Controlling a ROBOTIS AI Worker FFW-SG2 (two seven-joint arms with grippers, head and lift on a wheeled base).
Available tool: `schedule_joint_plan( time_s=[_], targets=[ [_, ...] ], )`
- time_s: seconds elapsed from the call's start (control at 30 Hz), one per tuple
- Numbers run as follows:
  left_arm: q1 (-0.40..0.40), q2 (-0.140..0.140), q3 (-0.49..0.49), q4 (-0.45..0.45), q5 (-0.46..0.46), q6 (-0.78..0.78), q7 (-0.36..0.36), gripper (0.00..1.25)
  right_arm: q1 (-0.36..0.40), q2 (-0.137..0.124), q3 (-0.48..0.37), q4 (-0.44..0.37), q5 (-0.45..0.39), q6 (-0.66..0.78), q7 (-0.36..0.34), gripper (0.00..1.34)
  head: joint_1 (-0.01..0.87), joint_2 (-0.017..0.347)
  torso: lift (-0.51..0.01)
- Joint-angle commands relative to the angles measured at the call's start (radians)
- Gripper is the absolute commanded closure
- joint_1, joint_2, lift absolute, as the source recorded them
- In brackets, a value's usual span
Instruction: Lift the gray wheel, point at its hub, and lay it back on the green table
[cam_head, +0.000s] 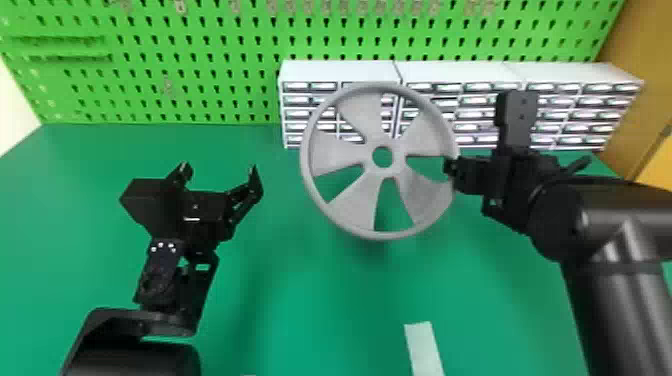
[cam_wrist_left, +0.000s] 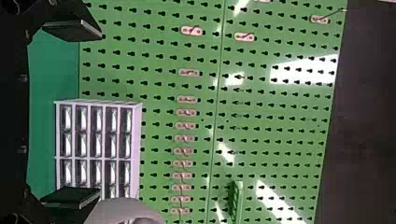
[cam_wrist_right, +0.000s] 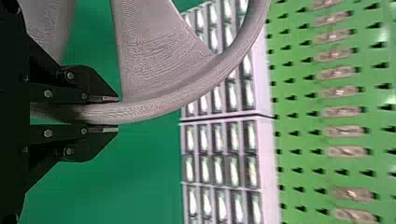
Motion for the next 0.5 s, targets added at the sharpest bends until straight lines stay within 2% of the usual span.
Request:
schedule_joint_plan(
  time_s=[0.0,0.13,0.47],
  targets=[
    [0.003,0.000,0.000,0.000,0.002,0.000,0.000,0.11,0.045,0.006,-0.016,-0.026,0.003,-0.114,0.000,1.22,0.692,0.048,-0.093],
    [0.004,0.000,0.002,0.000,0.004,0.000,0.000,0.11,0.091,0.005,-0.013,-0.030,0.009,-0.284,0.000,1.22,0.692,0.048,-0.093],
    [0.007,0.000,0.000,0.000,0.007,0.000,0.000,0.11,0.167,0.009,-0.001,-0.030,0.032,-0.574,0.000,1.22,0.692,0.048,-0.093]
  ],
)
